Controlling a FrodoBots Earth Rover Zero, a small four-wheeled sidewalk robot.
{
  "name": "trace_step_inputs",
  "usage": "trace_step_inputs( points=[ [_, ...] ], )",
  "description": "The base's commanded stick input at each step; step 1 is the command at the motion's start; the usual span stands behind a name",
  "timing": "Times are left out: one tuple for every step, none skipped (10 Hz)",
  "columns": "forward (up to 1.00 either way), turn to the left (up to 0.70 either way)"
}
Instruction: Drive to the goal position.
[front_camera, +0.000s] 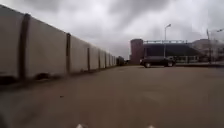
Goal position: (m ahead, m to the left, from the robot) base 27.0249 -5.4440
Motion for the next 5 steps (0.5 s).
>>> trace_step_inputs(
  points=[
    [1.00,0.05],
    [1.00,0.05],
    [1.00,0.05],
    [1.00,0.05],
    [1.00,0.05]
  ],
)
